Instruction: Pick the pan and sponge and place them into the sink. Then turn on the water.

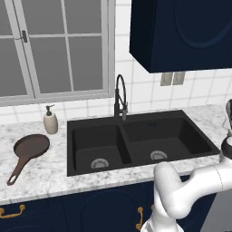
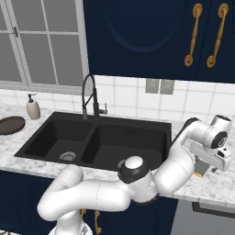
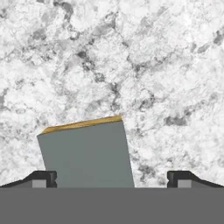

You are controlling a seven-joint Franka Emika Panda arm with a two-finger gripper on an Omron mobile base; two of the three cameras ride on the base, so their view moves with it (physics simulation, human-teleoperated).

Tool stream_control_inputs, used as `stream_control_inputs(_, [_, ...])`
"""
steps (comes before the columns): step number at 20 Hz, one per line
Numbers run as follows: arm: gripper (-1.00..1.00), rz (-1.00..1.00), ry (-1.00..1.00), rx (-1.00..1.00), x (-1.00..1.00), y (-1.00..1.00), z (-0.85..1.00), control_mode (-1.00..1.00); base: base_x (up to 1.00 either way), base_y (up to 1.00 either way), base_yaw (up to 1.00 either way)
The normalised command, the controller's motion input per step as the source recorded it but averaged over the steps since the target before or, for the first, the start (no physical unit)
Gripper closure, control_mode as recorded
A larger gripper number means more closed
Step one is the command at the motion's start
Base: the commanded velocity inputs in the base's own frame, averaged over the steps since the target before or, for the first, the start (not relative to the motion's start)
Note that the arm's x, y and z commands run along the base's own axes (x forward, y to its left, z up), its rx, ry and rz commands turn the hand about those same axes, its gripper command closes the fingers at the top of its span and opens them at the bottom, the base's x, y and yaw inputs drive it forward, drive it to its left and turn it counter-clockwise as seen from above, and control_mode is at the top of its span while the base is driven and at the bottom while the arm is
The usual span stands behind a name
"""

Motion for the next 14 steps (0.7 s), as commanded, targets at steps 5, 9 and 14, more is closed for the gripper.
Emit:
stream_control_inputs(5, [-1.00,0.00,0.00,0.04,0.00,0.00,-0.07,-1.00,0.00,0.00,0.00])
stream_control_inputs(9, [-1.00,0.00,0.00,0.03,0.00,0.00,0.00,-1.00,0.00,0.00,0.00])
stream_control_inputs(14, [-1.00,0.01,0.00,0.06,-0.01,0.02,0.00,-1.00,0.00,0.00,0.00])
